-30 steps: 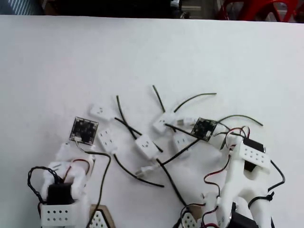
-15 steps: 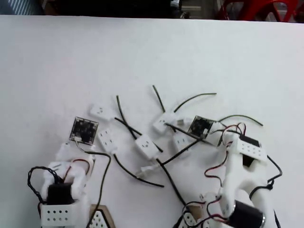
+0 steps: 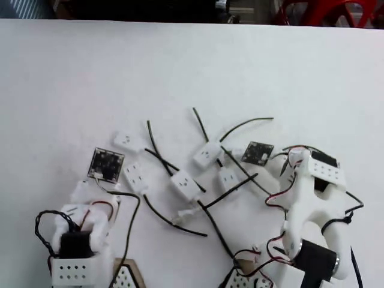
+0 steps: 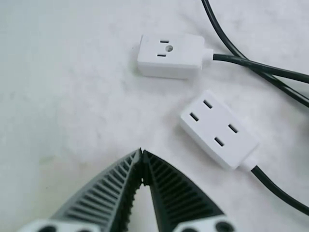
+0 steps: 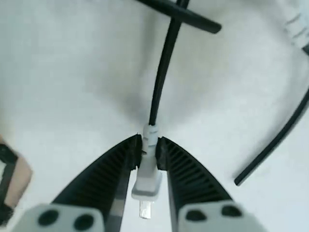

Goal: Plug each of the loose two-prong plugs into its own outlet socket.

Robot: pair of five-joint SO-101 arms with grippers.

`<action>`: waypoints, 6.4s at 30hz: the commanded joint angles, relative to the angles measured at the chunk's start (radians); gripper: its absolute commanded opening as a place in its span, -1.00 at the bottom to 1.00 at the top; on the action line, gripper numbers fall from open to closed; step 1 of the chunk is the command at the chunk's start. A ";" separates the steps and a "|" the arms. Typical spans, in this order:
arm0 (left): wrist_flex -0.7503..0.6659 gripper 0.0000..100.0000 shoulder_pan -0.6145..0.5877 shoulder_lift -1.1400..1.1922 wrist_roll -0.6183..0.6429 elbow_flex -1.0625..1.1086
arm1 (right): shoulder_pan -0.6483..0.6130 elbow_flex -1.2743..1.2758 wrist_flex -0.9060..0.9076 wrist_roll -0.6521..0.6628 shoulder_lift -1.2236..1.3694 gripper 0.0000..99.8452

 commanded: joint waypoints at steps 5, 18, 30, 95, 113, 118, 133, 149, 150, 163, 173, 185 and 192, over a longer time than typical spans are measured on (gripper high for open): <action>-0.023 -0.95 -0.010 -0.008 0.008 -0.006 | -0.243 -0.035 -0.012 -0.296 0.013 -0.96; -0.023 -0.95 -0.010 -0.008 0.008 -0.006 | -0.231 -0.018 -0.024 -0.270 0.035 -0.78; -0.023 -0.95 -0.010 -0.008 0.008 -0.006 | -0.185 0.032 -0.030 -0.201 0.035 -0.89; -0.690 -0.94 0.124 -0.008 0.321 -0.040 | -1.167 0.342 -0.447 -1.381 -1.063 -0.96; -0.371 -0.94 0.559 -0.008 0.064 -0.259 | -1.184 0.420 -0.486 -1.398 -1.063 -0.96; -0.374 -0.94 0.559 -0.010 0.058 -0.259 | -1.179 0.420 -0.481 -1.398 -1.063 -0.96; -0.193 -0.81 0.562 -0.010 -0.018 -0.345 | -1.101 0.443 -0.483 -1.399 -1.063 -0.96; -0.003 -0.56 0.217 -0.002 0.219 -0.347 | -0.901 0.443 -0.490 -1.461 -1.053 -0.97; -0.003 -0.57 0.217 -0.002 0.219 -0.347 | -0.895 0.443 -0.490 -1.462 -1.053 -0.97; 0.052 -0.57 0.220 0.536 0.272 -0.698 | -0.848 0.509 -0.582 -1.461 -1.053 -0.97; 0.129 -0.57 0.216 1.119 0.466 -0.896 | -0.814 0.523 -0.611 -1.465 -1.053 -0.97; 0.006 -0.57 0.214 1.543 0.597 -0.945 | -0.814 0.525 -0.611 -1.465 -1.053 -0.97; -0.069 -0.57 0.214 1.655 0.620 -0.944 | -0.814 0.525 -0.608 -1.465 -1.053 -0.97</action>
